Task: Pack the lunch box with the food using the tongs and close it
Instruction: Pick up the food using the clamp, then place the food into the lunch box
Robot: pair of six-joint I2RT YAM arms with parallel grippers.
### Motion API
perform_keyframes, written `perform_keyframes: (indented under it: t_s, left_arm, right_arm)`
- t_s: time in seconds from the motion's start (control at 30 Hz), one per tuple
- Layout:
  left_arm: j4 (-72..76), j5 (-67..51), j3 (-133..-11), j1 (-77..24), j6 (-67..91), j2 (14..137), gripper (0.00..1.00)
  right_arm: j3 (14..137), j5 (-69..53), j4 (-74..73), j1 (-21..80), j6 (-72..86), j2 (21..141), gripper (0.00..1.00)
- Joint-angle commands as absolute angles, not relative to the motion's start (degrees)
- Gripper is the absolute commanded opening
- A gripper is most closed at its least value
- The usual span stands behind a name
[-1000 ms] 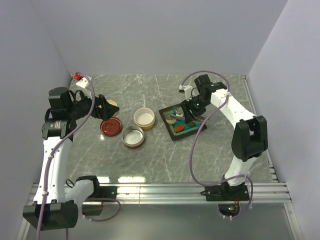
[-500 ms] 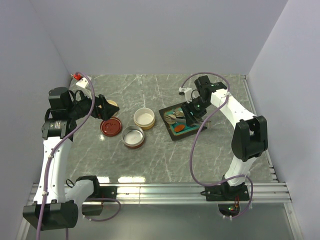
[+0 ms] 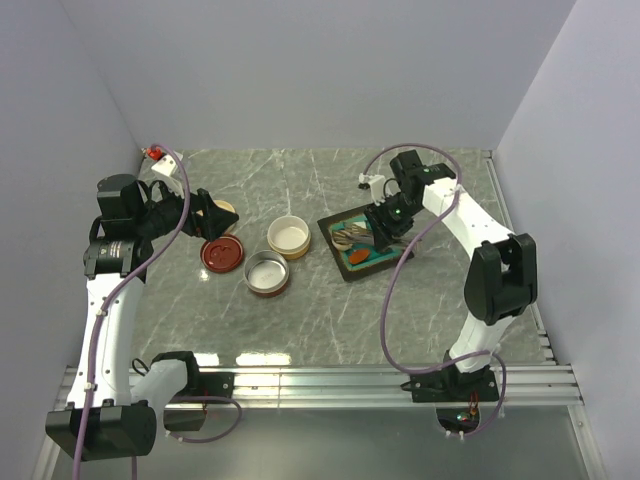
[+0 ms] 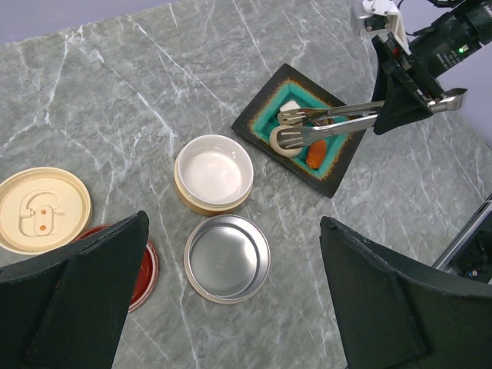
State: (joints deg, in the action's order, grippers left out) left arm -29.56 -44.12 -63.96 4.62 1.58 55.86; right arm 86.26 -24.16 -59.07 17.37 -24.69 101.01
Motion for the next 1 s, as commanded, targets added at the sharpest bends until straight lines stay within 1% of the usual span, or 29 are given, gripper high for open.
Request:
perform_keyframes:
  t_s: [0.0,0.07,0.27,0.5,0.67,0.87,0.97]
  left_arm:
    - [-28.04,-44.56,-64.51,4.39,1.49,54.84,0.99]
    - [-28.04,-44.47,-64.43,4.39,1.76,54.93,0.99]
    - [-28.13,-44.30,-64.69,4.39,2.72,55.37,1.00]
    - [-28.56,-43.77,-65.48,4.48,3.95,55.90,1.00]
    - [-27.51,-44.03,-65.13,5.27,7.64,56.25,0.99]
    - [-27.60,-45.44,-66.53,7.03,9.93,57.21,0.99]
    - [-27.33,-45.61,-66.53,7.29,10.55,57.22,0.99]
  right_arm:
    - [89.91,-24.00,-59.33,17.67,-23.82,95.90,0.50]
    - [89.91,-23.73,-59.24,17.58,-23.64,94.84,0.47]
    - [90.26,-23.47,-60.12,17.58,-23.29,92.11,0.45]
    - [95.44,-27.24,-62.40,19.68,-20.66,89.56,0.45]
    - [97.90,-27.77,-61.61,26.62,-18.72,89.64,0.45]
    - [97.74,-24.61,-59.07,36.19,-17.23,90.53,0.45]
    - [97.73,-23.21,-57.57,39.37,-16.62,91.93,0.45]
